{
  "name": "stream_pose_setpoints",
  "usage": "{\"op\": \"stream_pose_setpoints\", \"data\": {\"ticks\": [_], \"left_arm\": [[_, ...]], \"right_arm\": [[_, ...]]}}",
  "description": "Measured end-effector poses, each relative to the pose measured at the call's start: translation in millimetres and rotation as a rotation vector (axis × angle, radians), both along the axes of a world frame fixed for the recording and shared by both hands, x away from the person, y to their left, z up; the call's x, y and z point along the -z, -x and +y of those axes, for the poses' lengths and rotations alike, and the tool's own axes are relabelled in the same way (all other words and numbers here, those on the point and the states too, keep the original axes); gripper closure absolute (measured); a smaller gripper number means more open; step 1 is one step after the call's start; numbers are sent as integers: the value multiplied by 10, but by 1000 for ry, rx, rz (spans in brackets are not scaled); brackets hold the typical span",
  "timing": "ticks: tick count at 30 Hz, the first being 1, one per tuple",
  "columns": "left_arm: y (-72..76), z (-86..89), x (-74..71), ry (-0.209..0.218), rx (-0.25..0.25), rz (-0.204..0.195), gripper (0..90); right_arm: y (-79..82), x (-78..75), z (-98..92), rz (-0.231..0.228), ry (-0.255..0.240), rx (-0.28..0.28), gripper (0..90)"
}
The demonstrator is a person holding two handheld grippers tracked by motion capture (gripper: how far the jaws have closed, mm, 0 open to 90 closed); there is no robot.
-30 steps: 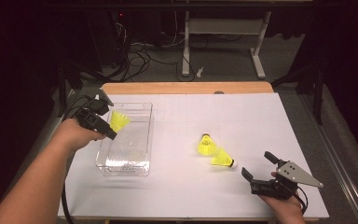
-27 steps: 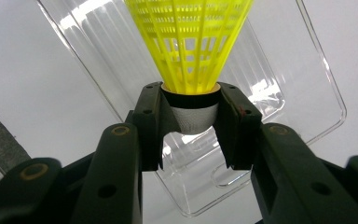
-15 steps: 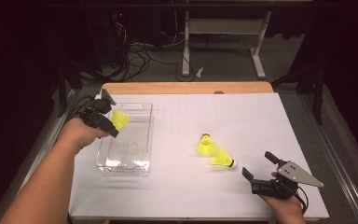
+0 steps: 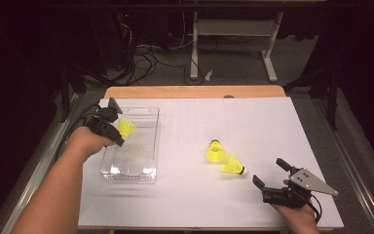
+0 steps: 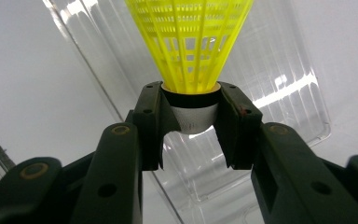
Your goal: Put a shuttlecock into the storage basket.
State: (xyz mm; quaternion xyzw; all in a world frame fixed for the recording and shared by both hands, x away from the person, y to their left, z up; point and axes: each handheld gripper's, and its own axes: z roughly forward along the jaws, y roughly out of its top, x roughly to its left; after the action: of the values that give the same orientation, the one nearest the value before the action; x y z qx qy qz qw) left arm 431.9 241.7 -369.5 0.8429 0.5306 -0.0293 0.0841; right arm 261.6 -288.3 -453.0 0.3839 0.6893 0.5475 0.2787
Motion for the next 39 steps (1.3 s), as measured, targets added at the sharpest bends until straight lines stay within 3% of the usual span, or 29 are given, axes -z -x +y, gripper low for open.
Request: {"op": "stream_pose_setpoints", "data": {"ticks": [14, 28, 39], "left_arm": [[-17, 3, 122, -2, -18, -3, 648], [-54, -54, 303, -7, -42, 20, 647], [-55, -98, 351, -17, -26, 23, 645]], "right_arm": [[1, 1, 9, -1, 3, -1, 1], [14, -5, -9, -4, -2, 3, 2], [10, -1, 1, -2, 1, 1, 2]]}}
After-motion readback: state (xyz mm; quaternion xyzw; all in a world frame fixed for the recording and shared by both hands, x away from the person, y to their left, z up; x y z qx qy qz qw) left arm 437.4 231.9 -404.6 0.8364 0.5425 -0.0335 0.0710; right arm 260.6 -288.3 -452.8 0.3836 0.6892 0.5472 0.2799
